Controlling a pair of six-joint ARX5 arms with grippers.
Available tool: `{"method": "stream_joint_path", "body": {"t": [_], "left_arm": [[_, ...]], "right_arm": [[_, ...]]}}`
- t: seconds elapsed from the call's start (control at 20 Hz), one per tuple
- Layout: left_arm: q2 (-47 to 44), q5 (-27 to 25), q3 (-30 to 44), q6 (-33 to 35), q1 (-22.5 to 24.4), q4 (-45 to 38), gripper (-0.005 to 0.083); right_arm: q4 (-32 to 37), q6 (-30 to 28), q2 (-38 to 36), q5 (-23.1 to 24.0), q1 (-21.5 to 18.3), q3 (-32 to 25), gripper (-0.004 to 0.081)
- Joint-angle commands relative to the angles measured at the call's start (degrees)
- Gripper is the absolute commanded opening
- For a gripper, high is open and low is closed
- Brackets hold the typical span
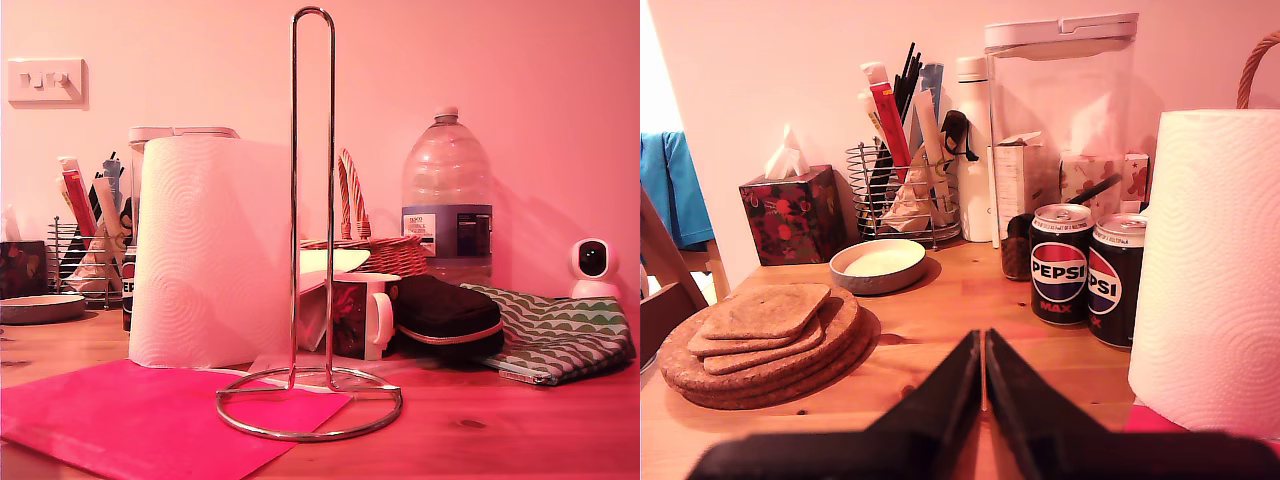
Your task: Insert the paper towel roll into the metallic stand.
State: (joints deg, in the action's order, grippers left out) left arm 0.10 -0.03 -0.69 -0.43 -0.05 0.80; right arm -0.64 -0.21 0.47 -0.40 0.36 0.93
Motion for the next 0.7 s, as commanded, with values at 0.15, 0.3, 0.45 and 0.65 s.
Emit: {"method": "stream_joint_path", "body": {"t": [0.15,0.3,0.45,0.65], "left_arm": [[2.80,13.09,0.98,-7.10,-0.59,9.88,-0.0019],[2.80,13.11,0.98,-7.10,-0.61,9.33,-0.0019],[2.80,13.79,0.72,-7.19,-0.66,7.34,-0.0019],[2.80,16.09,-2.49,-8.44,-0.76,6.78,-0.0019]], "right_arm": [[-8.20,1.75,-0.37,-5.20,-4.13,-0.61,-0.0012],[-8.15,1.79,-0.37,-5.22,-4.13,-0.61,-0.0012],[-7.23,2.05,-0.37,-5.42,-4.11,-0.59,-0.0012],[-5.86,7.98,-0.37,-7.91,-4.09,-0.04,-0.0012]]}}
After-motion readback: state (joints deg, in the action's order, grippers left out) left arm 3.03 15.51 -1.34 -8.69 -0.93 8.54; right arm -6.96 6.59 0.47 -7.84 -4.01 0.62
